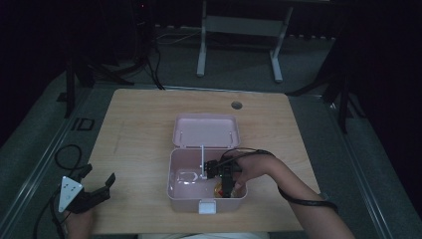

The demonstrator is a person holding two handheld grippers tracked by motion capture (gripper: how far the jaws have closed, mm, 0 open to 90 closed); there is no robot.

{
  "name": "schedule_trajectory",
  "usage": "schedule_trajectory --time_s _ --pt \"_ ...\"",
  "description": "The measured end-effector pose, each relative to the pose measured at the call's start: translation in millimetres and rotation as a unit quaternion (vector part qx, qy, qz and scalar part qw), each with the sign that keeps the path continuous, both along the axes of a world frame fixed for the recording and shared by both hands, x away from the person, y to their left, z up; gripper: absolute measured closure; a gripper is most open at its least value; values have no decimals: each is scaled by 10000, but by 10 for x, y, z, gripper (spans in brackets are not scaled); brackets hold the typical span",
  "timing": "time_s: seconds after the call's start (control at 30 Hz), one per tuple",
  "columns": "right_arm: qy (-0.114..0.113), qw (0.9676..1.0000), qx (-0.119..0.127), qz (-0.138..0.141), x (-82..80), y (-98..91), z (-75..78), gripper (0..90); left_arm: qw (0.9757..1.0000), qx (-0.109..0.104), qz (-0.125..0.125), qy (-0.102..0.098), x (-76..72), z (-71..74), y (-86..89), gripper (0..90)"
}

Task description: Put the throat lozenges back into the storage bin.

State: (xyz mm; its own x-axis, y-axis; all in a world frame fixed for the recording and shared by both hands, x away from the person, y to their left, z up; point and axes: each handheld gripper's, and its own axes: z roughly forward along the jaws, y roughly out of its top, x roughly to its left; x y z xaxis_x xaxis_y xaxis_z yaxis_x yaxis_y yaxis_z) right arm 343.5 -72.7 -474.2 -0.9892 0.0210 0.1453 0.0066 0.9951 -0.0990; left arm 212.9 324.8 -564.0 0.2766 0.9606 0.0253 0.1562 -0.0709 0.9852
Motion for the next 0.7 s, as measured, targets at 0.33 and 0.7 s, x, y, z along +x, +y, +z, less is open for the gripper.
schedule_trajectory --time_s 0.33,0.7 --pt "-449 9941 968 -180 6 -273 653 114 10000 13 9 5 0 0 -2 135" --pt "-1020 9766 1742 -740 98 -927 943 115 10000 17 14 8 0 1 -2 136"
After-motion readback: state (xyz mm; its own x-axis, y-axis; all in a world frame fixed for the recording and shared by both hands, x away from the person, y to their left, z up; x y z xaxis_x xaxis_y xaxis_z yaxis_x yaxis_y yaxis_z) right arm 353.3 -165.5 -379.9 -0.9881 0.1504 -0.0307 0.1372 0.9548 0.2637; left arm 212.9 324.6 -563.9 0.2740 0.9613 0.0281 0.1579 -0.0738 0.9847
